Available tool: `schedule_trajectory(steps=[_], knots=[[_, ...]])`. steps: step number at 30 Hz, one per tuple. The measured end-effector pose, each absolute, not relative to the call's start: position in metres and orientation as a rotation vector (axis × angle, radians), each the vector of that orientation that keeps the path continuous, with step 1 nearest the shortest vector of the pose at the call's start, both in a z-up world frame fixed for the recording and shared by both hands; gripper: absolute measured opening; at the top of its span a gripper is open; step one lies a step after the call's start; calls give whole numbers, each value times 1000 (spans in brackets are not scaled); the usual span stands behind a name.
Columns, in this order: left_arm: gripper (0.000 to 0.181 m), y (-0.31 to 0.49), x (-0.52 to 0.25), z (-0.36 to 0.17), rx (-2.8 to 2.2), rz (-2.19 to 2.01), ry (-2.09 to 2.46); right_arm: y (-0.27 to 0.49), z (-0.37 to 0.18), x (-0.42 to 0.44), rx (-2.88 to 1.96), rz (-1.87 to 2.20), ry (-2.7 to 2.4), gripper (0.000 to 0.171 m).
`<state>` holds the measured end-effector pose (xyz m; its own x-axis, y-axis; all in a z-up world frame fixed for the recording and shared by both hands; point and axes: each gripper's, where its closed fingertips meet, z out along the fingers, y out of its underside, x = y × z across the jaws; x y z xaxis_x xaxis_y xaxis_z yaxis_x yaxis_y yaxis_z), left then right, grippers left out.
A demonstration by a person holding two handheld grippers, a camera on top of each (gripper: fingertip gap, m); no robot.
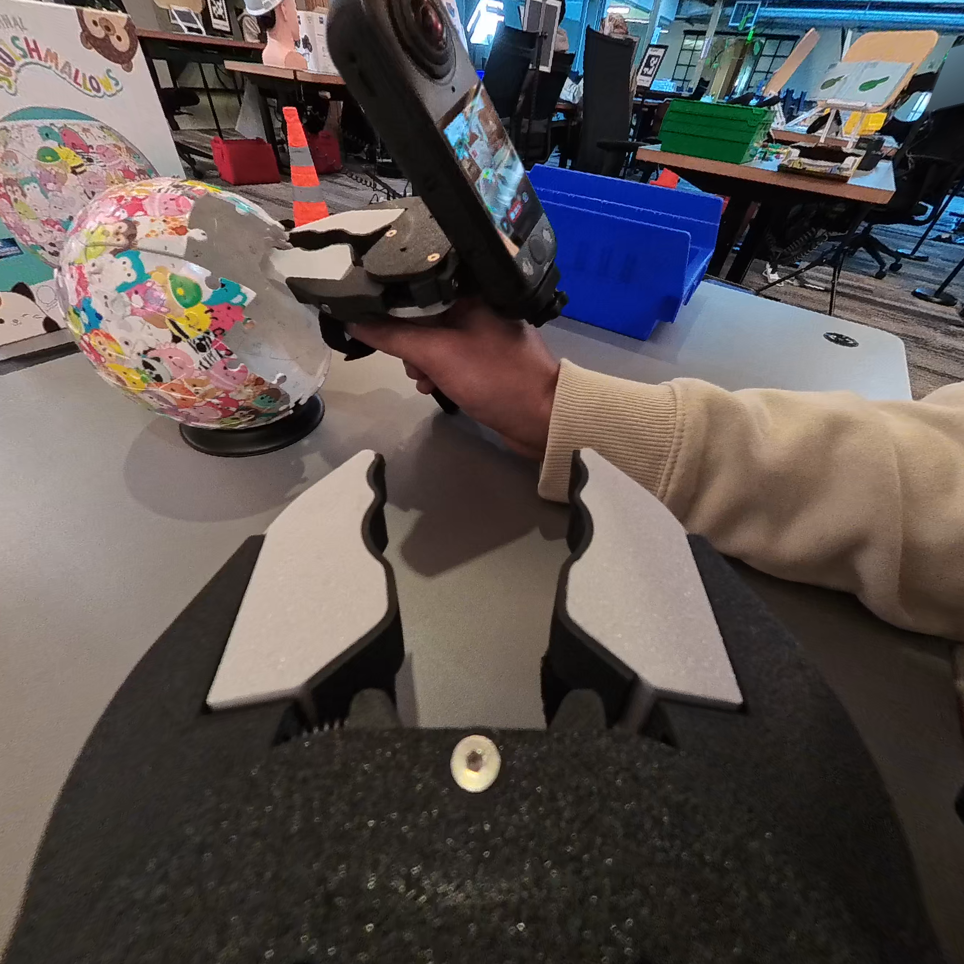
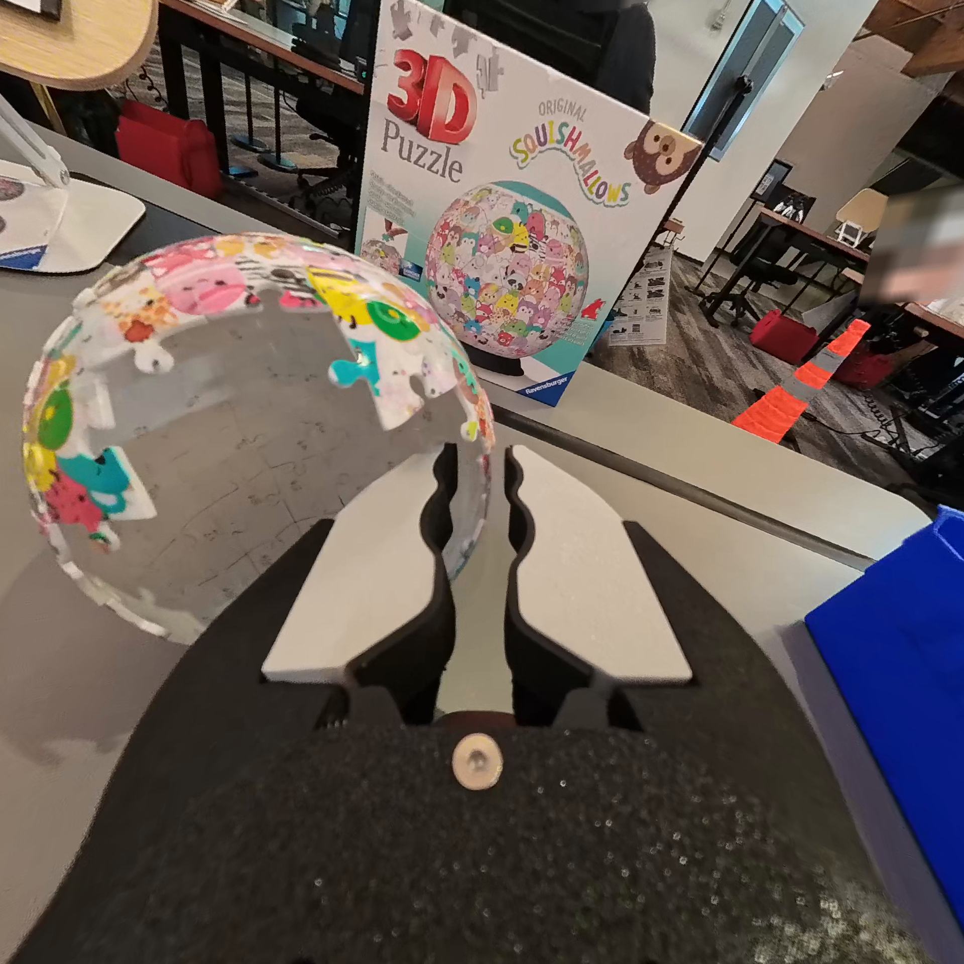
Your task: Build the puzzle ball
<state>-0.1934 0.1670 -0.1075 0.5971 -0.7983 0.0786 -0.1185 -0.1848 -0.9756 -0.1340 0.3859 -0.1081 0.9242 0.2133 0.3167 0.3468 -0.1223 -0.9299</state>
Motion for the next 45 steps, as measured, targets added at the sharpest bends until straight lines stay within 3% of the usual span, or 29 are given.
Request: schedule_trajectory(steps=[7, 13, 17, 21, 45], knots=[[67, 168, -194, -107, -1671, -740, 760, 372, -103, -132, -1682, -93, -437, 35], [66, 169, -196, -106, -1671, -742, 746, 332, -74, -119, -1555, 64, -614, 36], [66, 168, -195, -106, -1660, -724, 754, 352, -79, -107, -1551, 93, -781, 42], [66, 169, -196, -106, -1660, -696, 751, 361, -77, -116, -1520, 5, -786, 32], [64, 171, -195, -111, -1692, -692, 754, 379, -100, -139, -1530, -286, -798, 19]])
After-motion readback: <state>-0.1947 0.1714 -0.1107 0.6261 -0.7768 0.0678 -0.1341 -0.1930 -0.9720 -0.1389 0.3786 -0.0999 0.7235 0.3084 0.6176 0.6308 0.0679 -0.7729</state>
